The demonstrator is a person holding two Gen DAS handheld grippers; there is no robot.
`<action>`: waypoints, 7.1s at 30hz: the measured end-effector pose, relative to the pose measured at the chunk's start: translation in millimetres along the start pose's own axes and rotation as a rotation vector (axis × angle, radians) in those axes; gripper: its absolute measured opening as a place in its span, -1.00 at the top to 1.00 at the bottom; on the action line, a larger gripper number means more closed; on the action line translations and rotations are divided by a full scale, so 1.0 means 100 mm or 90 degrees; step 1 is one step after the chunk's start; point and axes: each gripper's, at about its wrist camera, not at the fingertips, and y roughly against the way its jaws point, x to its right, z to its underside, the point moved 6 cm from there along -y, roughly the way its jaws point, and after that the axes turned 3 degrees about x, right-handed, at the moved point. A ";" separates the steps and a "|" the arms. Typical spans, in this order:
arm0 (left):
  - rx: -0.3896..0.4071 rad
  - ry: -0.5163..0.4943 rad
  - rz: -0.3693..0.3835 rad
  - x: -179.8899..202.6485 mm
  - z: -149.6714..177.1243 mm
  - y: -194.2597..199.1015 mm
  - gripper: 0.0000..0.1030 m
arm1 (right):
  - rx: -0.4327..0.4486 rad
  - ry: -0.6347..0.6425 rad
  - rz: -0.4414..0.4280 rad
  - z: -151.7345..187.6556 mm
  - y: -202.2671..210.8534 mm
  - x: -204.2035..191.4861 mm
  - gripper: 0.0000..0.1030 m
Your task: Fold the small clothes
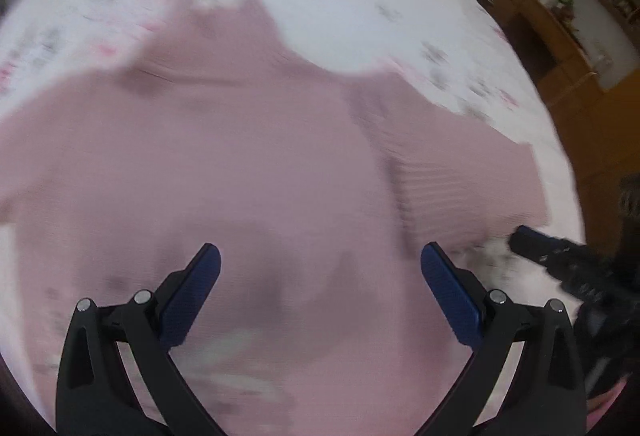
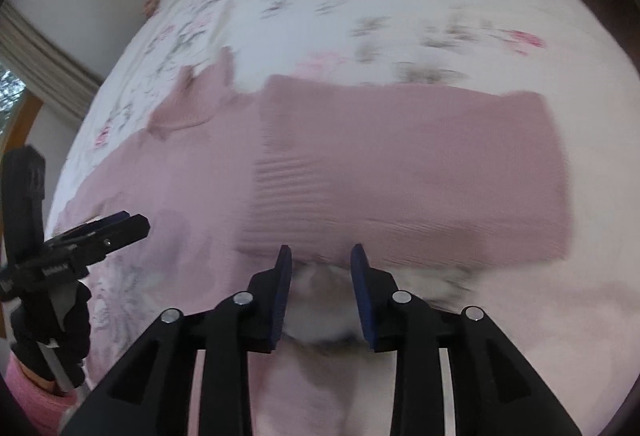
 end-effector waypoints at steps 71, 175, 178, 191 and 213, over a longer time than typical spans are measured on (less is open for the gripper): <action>0.109 0.075 -0.145 -1.96 -0.43 0.58 0.64 | -0.039 0.039 -0.004 -0.29 -0.59 -1.01 0.06; 0.124 0.179 0.140 -1.99 0.07 0.48 0.23 | -0.106 0.043 -0.020 0.11 -1.07 -1.43 -0.23; 0.182 0.150 0.098 -2.23 0.14 0.95 0.23 | -0.107 0.037 -0.046 0.04 -1.07 -1.58 -0.23; 0.155 0.190 -0.122 -3.33 -0.14 0.74 0.25 | -0.183 -0.003 -0.186 -0.25 -1.75 -2.89 -0.39; 0.170 0.111 -0.101 -2.79 -0.31 0.80 0.20 | -0.094 0.070 -0.103 -0.45 -1.33 -2.40 0.59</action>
